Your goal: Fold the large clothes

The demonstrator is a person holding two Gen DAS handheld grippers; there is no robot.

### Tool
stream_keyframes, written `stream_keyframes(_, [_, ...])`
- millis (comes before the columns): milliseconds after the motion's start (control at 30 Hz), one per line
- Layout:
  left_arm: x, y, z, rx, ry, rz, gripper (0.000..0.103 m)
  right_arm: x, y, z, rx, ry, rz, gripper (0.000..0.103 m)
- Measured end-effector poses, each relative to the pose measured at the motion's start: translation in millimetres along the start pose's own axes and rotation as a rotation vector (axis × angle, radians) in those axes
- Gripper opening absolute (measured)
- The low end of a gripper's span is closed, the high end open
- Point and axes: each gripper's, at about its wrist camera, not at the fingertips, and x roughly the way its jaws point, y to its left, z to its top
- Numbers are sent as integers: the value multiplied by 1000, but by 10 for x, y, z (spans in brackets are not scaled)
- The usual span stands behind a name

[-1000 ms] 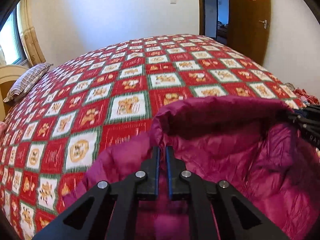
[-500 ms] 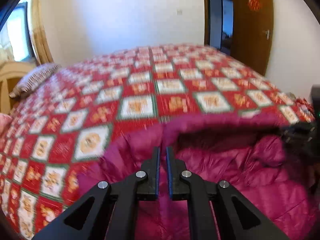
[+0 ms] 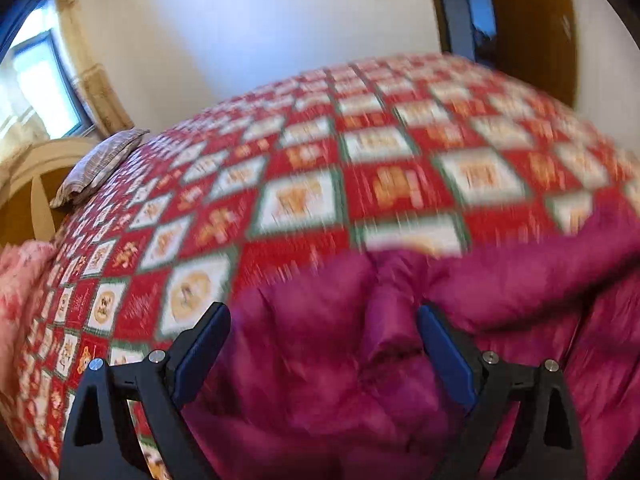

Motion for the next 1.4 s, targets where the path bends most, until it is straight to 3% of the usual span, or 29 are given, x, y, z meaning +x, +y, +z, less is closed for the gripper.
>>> stream_keyframes(100, [-58, -55, -110, 31, -16, 2, 95, -124, -46, -2, 18, -12, 20, 28])
stream_keyframes(167, [-130, 8, -55, 1, -21, -29, 95, -234, -82, 13, 54, -20, 12, 43])
stream_keyframes(267, [-334, 93, 99, -45, -74, -52, 95, -435, -109, 73, 106, -57, -10, 43])
stream_keyframes(367, [-640, 143, 326, -90, -180, -106, 95, -563, -76, 206, 143, -101, -15, 43])
stream_keyframes(433, [-732, 114, 467, -115, -211, -167, 95, -535, -33, 329, 169, -109, 7, 43])
stream_keyframes(533, [-592, -1, 560, -149, -174, -238, 95, -350, 57, 514, 207, -100, 45, 43])
stream_keyframes(600, [-343, -135, 524, -135, -112, -216, 95, -118, 125, 578, 226, -53, 67, 43])
stream_keyframes(767, [46, -306, 171, -134, 16, -226, 95, 168, 278, 337, 209, 20, 80, 43])
stream_keyframes(933, [104, -340, 51, -137, 19, -223, 95, 277, 288, 90, 175, 45, 51, 38])
stream_keyframes(1400, [238, -426, 2, -110, 49, -198, 95, 425, 306, 35, 160, 54, 31, 37])
